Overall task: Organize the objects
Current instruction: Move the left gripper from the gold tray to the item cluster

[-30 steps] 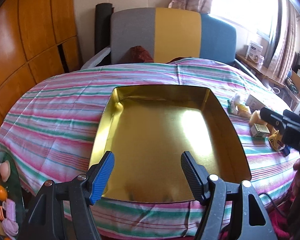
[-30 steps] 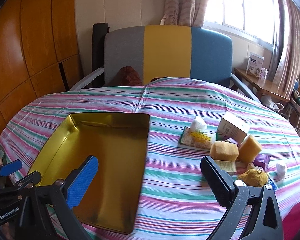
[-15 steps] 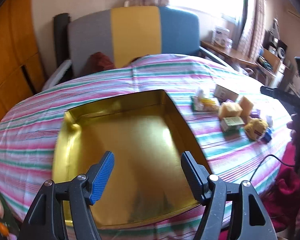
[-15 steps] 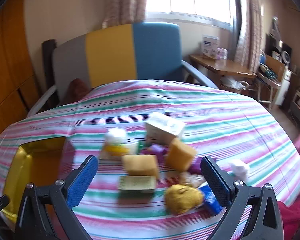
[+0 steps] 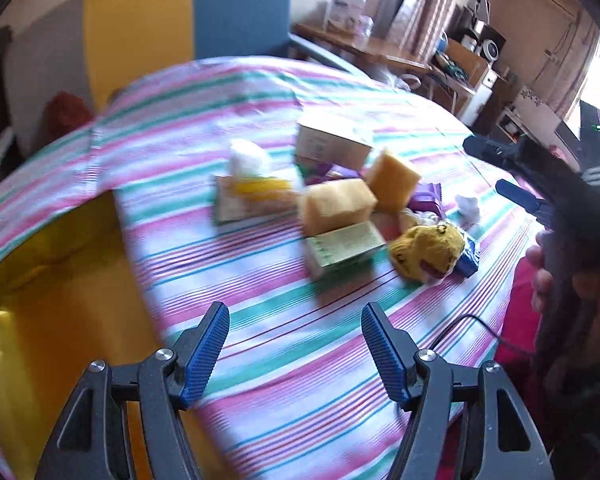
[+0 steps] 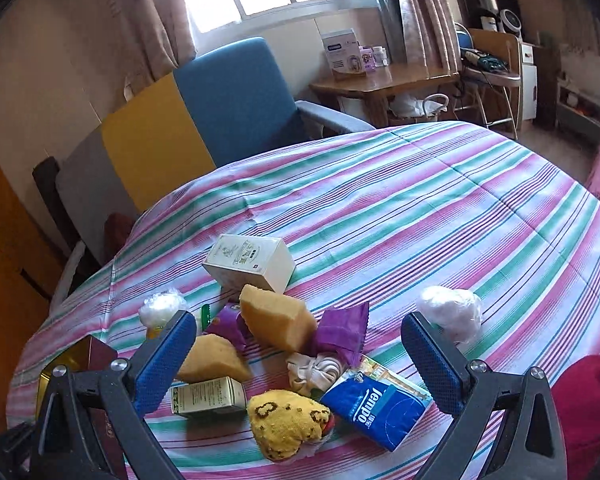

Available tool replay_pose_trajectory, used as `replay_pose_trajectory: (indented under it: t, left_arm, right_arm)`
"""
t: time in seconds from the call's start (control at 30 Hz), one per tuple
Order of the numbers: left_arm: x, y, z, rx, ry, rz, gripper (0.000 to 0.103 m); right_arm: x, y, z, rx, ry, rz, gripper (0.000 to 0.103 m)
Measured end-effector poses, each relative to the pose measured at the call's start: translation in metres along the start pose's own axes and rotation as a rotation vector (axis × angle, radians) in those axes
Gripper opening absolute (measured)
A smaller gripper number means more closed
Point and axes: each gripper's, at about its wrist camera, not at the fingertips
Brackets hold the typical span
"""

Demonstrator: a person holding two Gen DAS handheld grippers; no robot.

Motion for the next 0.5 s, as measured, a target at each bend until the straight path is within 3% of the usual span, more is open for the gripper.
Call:
replay_pose_trajectory:
  t: [0.17,0.27,0.37,0.5]
  left_arm:
    - [-0.019,0.029,0.045,0.053,-0.004,-0.010,0.075]
    - [-0.018,0.039,0.068,0.084,-0.014,-0.088,0.080]
    - [-0.015,0.045,0.074,0.066,-0.027,-0.164,0.085]
    - [-0.024,0.053,0.083,0.070,-0.011,-0.183,0.088]
  right_arm:
    - [0.001,0.001,0.001,0.000,0.021,0.001,0.103]
    - [-0.002,0.001,0.002,0.009,0.034,0.013,0.103]
    - [-0.006,0.003,0.004,0.015,0.042,0.029,0.103]
    - [-0.009,0.004,0.003,0.013,0.050,0.043,0.103]
Point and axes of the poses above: each gripper's, at about its wrist camera, not at the fingertips, and z roughly the way its jaws point, x to its left, y to its top, and after that the axes turned 5 degrees about x, right-handed
